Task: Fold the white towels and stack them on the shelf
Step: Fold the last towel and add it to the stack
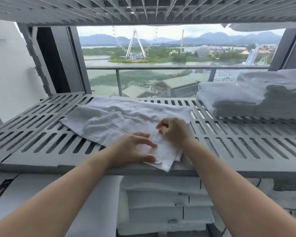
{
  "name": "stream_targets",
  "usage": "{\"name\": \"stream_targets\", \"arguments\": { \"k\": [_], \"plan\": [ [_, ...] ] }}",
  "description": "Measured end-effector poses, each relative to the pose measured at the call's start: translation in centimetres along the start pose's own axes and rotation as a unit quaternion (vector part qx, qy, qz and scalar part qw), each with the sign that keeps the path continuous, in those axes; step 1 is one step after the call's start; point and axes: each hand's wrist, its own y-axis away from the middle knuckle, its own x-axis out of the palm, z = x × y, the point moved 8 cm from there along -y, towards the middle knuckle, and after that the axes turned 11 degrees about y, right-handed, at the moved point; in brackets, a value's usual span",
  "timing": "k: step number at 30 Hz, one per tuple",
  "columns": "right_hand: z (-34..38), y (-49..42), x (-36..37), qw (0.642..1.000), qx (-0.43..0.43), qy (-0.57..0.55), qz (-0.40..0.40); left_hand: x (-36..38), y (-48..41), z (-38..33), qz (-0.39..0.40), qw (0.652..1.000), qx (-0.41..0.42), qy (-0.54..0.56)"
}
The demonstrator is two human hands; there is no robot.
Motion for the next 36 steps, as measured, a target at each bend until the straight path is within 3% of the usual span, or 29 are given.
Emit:
{"name": "stream_targets", "arguments": {
  "k": [4,9,21,27,31,34,36],
  "plan": [
    [-1.1,2.7,-1.1,1.000,-0.007,-0.014,0.015,2.6,0.1,-3.2,0.013,0.999,0.049,-0.010],
    [-2.4,6.6,-4.0,0.989,0.044,0.076,-0.120,3.3,-0.3,-4.6,0.001,0.997,0.083,-0.011],
    [-1.2,13.4,-3.7,0.997,0.050,0.046,-0.039,2.4,-1.0,-2.8,-0.100,0.994,0.054,-0.005],
    [0.1,14.0,-3.0,0.990,0.068,0.072,-0.096,2.1,-1.3,-3.2,-0.126,0.990,0.053,0.024],
    [0.9,14.2,-2.9,0.984,0.073,0.101,-0.131,0.6,-2.4,-3.5,-0.125,0.984,0.008,0.126],
    [1.6,16.4,-3.7,0.964,0.030,0.161,-0.211,-3.4,-3.5,-4.1,-0.213,0.929,-0.015,0.302],
    [2.0,17.6,-4.1,0.953,-0.002,0.178,-0.245,-3.4,-4.0,-5.8,-0.189,0.942,0.017,0.278]
  ]
}}
